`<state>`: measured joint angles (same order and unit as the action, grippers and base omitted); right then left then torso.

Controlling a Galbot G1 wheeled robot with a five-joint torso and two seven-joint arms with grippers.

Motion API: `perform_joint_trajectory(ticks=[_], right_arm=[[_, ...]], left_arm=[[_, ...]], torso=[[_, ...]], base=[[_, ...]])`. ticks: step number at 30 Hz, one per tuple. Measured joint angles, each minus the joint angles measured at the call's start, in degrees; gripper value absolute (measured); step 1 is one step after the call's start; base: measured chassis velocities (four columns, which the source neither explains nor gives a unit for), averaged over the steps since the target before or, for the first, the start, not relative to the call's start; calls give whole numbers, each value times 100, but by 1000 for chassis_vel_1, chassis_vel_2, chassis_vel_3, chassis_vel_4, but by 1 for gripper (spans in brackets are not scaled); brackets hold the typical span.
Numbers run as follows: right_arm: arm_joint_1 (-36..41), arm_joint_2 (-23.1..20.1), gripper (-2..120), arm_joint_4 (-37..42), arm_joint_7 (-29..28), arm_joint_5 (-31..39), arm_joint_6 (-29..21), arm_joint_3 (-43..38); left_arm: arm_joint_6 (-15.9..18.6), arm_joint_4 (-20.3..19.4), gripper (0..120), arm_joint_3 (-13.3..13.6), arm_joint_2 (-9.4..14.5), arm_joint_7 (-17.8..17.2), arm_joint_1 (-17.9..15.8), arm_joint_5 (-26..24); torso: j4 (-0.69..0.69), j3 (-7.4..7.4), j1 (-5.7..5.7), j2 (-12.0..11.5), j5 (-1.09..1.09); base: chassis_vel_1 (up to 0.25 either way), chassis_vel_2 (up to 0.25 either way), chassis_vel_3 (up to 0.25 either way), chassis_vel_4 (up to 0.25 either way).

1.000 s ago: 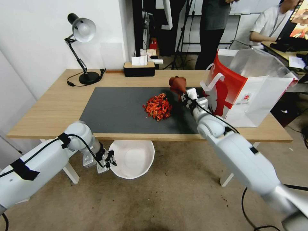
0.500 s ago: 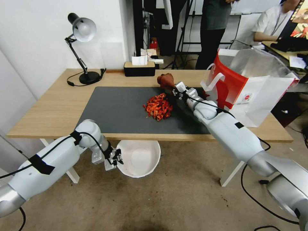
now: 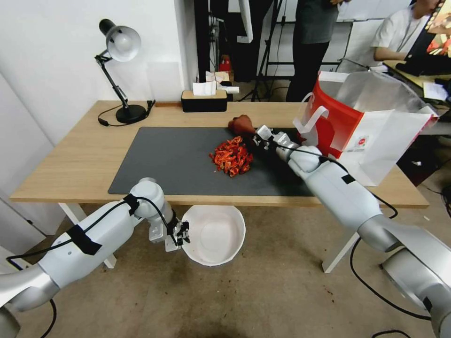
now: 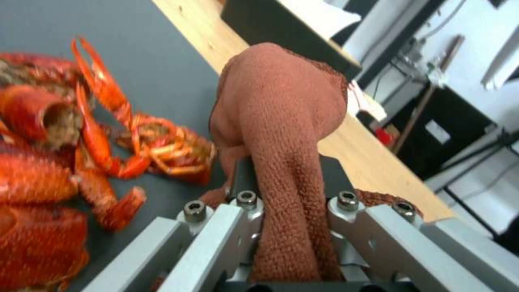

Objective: Sweep shrimp from table into container with towel, then put container into takeout bag.

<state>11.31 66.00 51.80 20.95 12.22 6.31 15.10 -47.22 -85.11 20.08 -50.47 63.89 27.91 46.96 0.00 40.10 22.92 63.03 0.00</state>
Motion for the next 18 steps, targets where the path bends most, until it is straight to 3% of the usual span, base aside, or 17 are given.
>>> perform_joint_trajectory(ticks=[18], right_arm=[[-129, 194, 6, -355, 134, -295, 113, 128]], left_arm=[[3, 87, 0, -3, -53, -19, -5, -9]], torso=[[1, 0, 0, 0, 0]], base=[[0, 0, 0, 0]])
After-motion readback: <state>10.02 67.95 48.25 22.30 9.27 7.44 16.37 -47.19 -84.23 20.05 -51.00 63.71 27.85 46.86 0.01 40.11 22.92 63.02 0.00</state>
